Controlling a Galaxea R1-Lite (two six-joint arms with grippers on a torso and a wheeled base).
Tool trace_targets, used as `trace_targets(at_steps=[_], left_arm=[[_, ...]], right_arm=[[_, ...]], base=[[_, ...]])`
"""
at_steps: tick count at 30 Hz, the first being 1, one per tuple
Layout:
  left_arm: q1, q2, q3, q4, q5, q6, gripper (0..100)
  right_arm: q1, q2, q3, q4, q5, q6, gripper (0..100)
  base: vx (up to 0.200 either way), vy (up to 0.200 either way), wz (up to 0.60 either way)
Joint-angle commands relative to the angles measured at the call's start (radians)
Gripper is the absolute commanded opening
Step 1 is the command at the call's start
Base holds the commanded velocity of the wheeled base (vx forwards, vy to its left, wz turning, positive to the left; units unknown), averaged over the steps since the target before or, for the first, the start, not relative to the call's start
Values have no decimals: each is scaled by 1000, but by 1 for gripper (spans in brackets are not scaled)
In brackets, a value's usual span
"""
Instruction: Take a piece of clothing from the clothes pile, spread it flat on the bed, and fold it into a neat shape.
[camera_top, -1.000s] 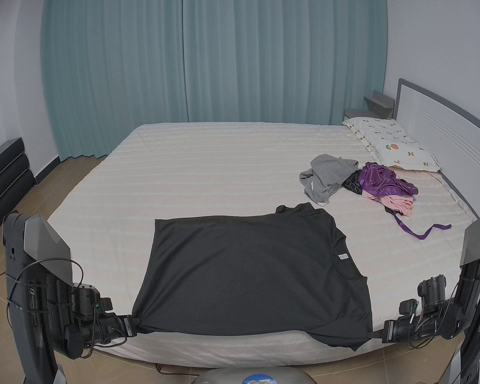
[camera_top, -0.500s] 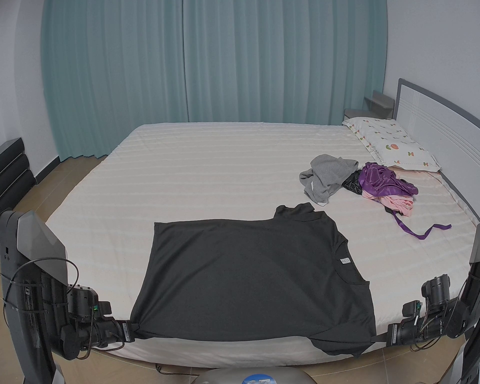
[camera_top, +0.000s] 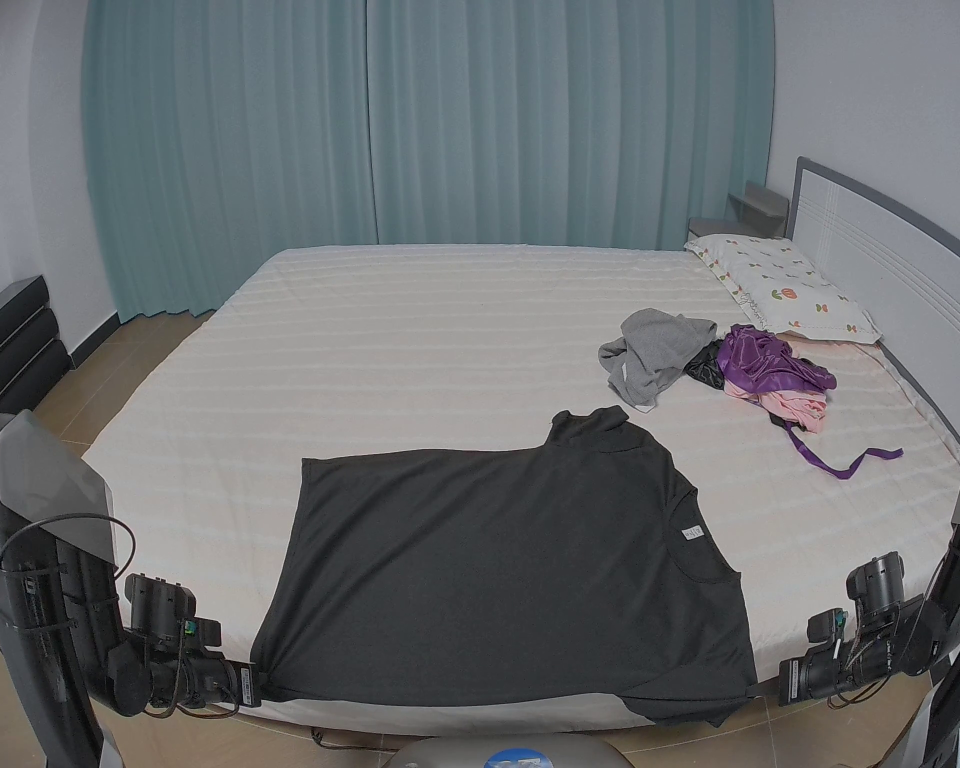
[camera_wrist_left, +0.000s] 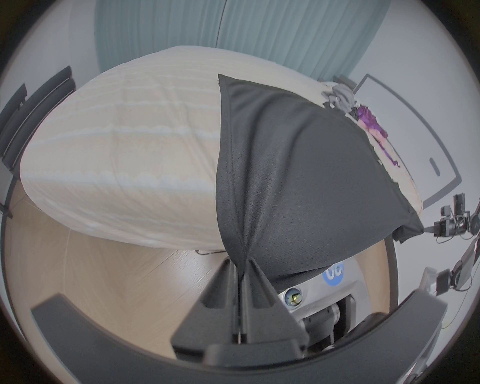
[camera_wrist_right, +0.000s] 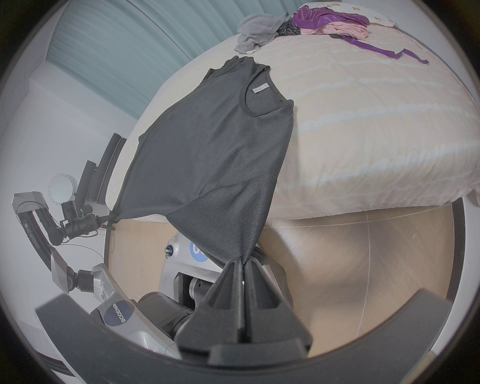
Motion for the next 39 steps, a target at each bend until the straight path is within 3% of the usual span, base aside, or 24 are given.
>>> trace_targets(at_steps=[1, 12, 16, 17, 18, 19, 21, 26, 39], left_arm=[[-2, -53, 18, 28, 13, 18, 0], [-20, -106, -19, 65, 25, 7, 0], [-21, -121, -99, 65, 27, -76, 0], [-26, -142, -151, 68, 27, -163, 0], [-26, -142, -151, 68, 27, -163, 0], [-54, -158, -192, 74, 34, -245, 0], [-66, -165, -214, 79, 60, -281, 0], [-68, -161, -237, 77, 99, -300, 0], [-80, -182, -240, 80, 113, -329, 0]], right_arm=[[0, -25, 18, 17, -10, -8, 0], [-1, -121, -21, 30, -19, -15, 0], [-1, -108, -113, 31, -21, 46, 0], [2, -104, -151, 31, -22, 80, 0], [2, -104, -151, 31, -22, 80, 0], [2, -104, -205, 34, -35, 106, 0], [0, -98, -257, 45, -59, 123, 0], [5, -51, -321, 50, -96, 129, 0], [3, -111, -327, 53, -98, 130, 0]], base=[[0, 0, 0], [0, 0, 0], [0, 0, 0], [0, 0, 0], [0, 0, 0], [0, 0, 0], [0, 0, 0], [0, 0, 0], [0, 0, 0]])
